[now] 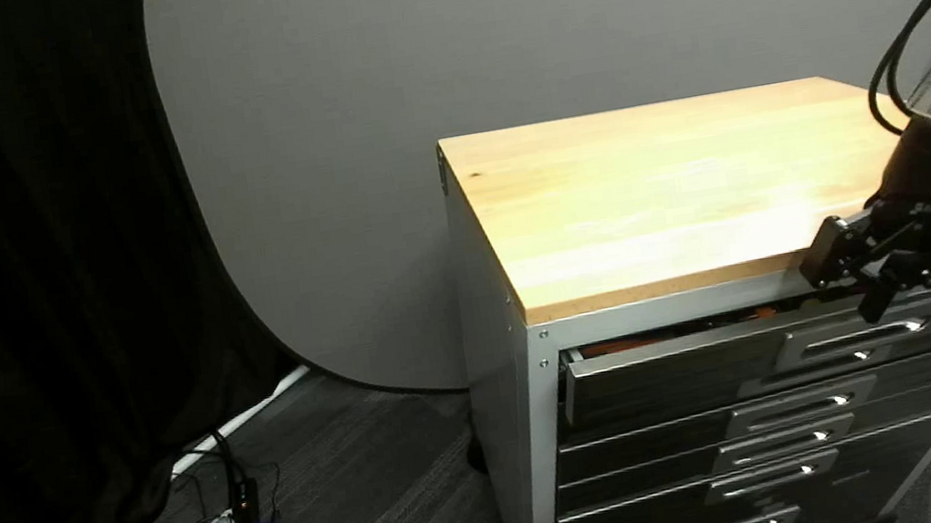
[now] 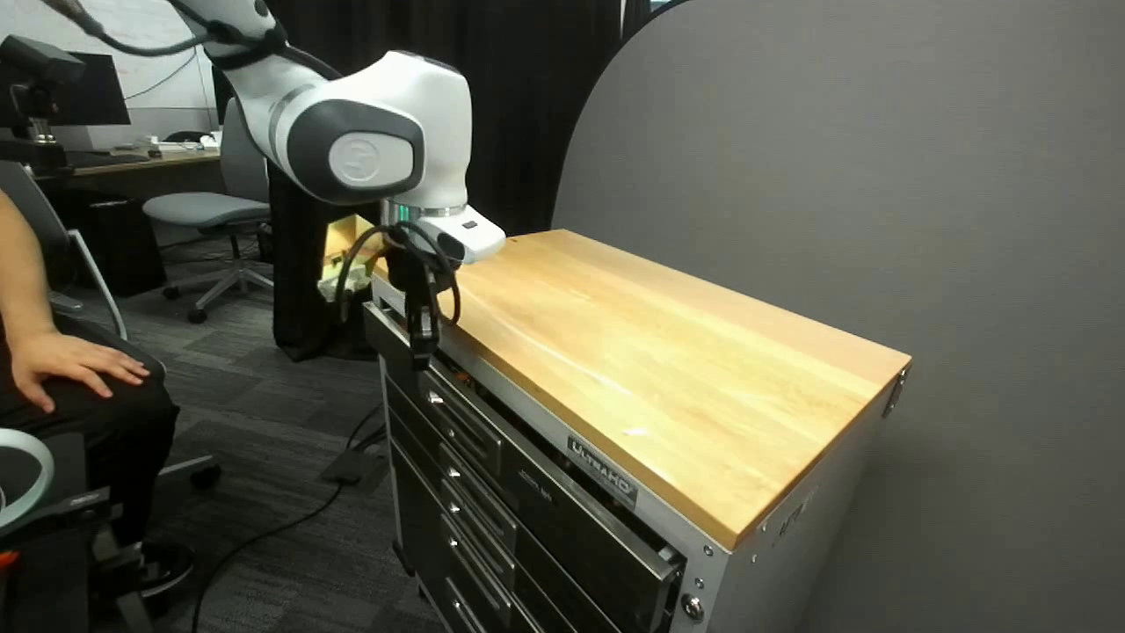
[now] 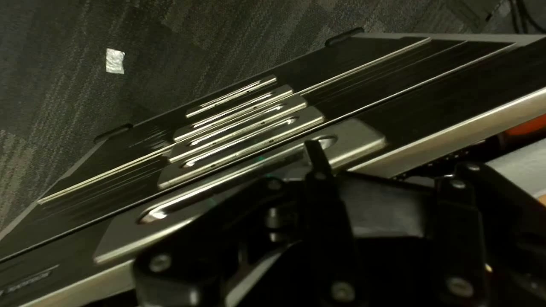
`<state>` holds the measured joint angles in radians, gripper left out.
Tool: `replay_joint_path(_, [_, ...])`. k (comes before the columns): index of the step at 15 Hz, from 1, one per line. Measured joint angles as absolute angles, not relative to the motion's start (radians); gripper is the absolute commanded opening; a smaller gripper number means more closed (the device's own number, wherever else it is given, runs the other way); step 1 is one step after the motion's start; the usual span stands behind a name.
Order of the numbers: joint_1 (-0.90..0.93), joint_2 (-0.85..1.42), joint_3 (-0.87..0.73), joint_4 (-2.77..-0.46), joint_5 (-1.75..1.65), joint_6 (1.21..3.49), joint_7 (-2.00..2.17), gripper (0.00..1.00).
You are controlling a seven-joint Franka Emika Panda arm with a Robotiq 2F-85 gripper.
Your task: Put the screwdriver in the open drawer then close it
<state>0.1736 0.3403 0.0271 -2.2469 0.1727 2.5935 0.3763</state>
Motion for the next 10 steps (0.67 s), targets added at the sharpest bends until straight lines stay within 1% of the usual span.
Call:
replay_joint_path(1, [0.172,0.313,0.026,-2.246,0.154,2.551,0.369,0.28])
replay_joint_path(3, [0.169,0.267,0.029,-2.241,0.143,2.484,0.343,0.40])
replay_joint_path(8, [0.162,0.199,0.072,-2.173,0.180,2.339,0.246,0.80])
replay_joint_path(9, [0.162,0.191,0.081,-2.151,0.184,2.308,0.229,0.86])
replay_joint_path(10, [0.162,0.184,0.088,-2.130,0.186,2.276,0.216,0.95])
